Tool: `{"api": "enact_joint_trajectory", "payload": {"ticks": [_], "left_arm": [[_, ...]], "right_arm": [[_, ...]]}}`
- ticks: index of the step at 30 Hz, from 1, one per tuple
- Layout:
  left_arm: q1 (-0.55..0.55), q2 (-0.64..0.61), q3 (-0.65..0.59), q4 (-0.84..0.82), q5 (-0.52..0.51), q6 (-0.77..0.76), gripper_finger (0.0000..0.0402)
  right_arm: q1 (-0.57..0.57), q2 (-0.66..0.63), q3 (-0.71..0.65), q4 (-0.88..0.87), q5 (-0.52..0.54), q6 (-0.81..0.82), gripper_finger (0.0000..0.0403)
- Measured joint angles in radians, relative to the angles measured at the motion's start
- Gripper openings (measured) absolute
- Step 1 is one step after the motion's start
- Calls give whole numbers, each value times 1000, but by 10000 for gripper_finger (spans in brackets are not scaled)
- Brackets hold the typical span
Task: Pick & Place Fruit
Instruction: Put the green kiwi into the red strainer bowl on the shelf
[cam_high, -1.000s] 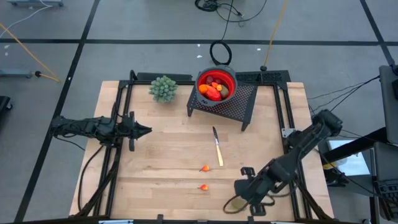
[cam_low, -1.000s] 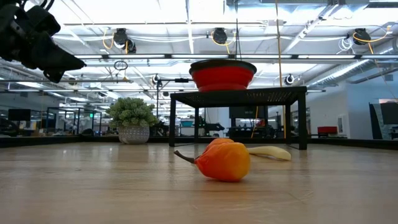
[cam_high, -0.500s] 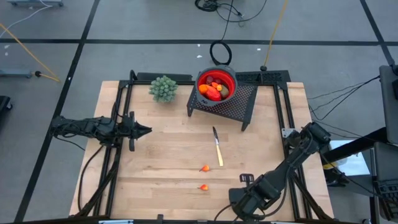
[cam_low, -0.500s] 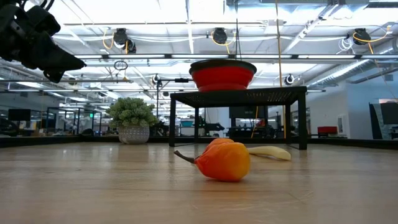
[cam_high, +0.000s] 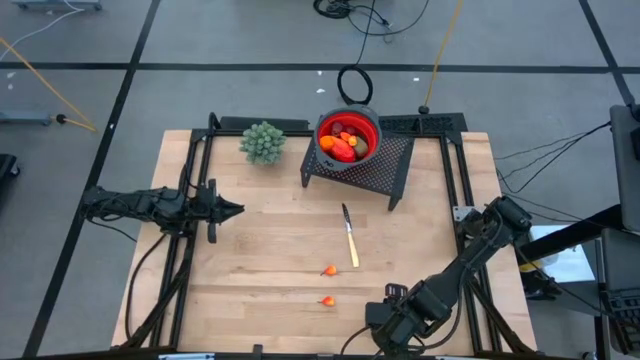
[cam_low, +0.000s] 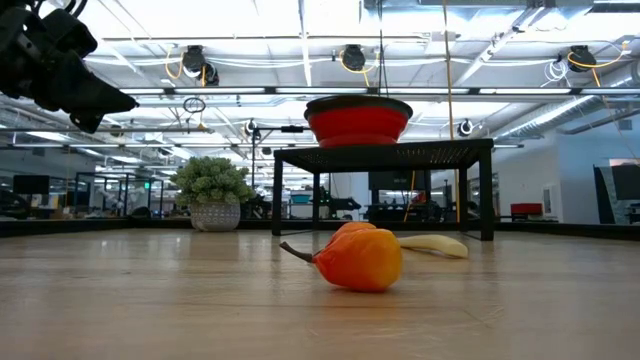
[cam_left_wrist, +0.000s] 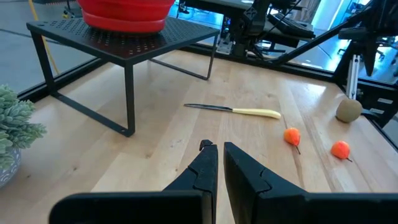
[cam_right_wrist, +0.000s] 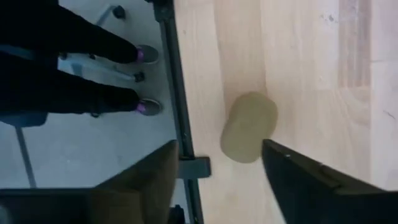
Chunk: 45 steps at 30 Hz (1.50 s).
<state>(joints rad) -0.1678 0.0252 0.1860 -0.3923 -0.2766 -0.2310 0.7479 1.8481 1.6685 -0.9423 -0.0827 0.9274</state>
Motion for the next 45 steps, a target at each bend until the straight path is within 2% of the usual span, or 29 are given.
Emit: {"api": "enact_joint_trajectory", "payload": {"ticks": [5, 9, 16, 31, 38, 45], "left_arm": [[0, 0, 0, 0, 0, 0, 26], [0, 0, 0, 0, 0, 0, 26], [0, 0, 0, 0, 0, 0, 26], [0, 0, 0, 0, 0, 26, 26], [0, 0, 0, -1, 0, 27, 26], [0, 0, 0, -1, -1, 53, 26]], "right_arm": [[0, 0, -50, 58, -54, 12, 297], [0, -1, -109, 134, -106, 48, 316], [-6, 0, -162, 138, -105, 115, 312], [-19, 0, -240, 183, -100, 116, 314], [-29, 0, -319, 341, -96, 112, 314], [-34, 0, -399, 391, -71, 134, 315]]}}
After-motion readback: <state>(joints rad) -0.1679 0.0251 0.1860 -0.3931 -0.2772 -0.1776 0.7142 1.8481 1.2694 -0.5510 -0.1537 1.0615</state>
